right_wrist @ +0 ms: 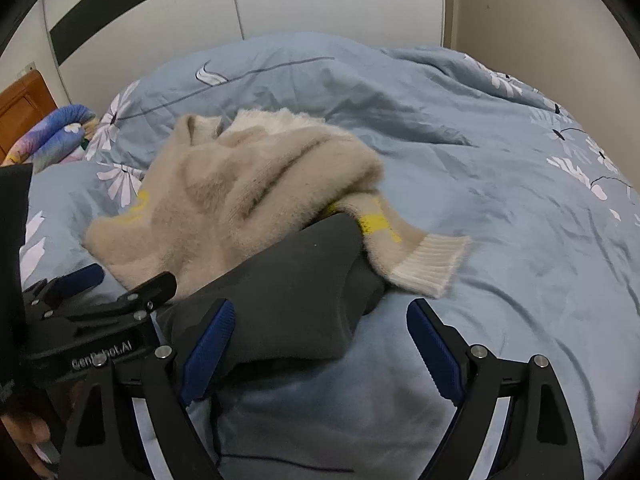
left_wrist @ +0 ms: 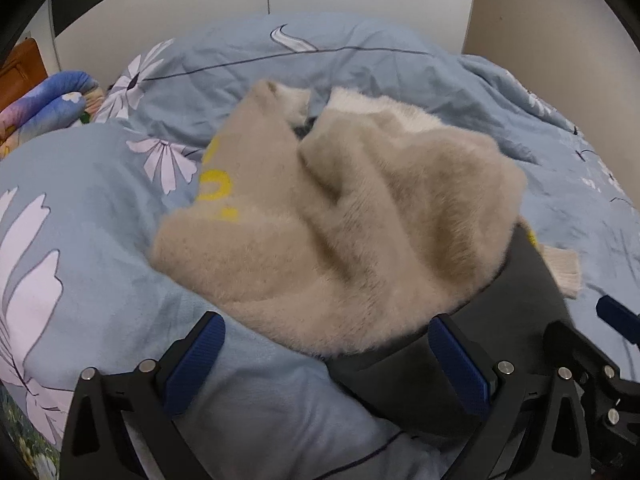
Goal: Fold clothes
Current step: 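Approach the crumpled beige sweater with both grippers open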
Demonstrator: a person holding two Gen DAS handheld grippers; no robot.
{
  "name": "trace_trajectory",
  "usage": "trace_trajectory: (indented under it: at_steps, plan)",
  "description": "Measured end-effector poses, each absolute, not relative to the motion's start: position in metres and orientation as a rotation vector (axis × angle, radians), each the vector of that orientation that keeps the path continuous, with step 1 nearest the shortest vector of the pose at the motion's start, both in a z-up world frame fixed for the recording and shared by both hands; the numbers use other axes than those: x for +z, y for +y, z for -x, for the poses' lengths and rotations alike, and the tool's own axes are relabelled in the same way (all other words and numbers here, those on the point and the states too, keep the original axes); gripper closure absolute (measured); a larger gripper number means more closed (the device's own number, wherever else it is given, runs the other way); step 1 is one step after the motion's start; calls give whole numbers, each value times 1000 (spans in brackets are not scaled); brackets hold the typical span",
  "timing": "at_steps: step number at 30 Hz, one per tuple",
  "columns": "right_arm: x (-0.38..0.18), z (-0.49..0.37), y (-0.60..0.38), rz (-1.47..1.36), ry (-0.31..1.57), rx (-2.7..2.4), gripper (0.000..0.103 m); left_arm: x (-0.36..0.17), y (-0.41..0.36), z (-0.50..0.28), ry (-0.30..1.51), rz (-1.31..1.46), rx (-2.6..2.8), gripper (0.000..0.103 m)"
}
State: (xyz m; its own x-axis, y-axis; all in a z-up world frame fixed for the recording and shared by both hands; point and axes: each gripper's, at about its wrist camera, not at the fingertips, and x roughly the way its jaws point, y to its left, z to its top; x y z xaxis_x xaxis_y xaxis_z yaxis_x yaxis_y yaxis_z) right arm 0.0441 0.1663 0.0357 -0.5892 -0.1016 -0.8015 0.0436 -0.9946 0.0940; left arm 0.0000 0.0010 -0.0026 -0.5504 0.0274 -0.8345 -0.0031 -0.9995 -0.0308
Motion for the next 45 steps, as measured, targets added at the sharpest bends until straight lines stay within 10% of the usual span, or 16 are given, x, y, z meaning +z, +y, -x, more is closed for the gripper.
trace_trajectory:
  at_steps: [45]
  plan:
    - [-25,-39,181,-1544,-126,-2671,14,-29,18,2,268,1546,2847,0]
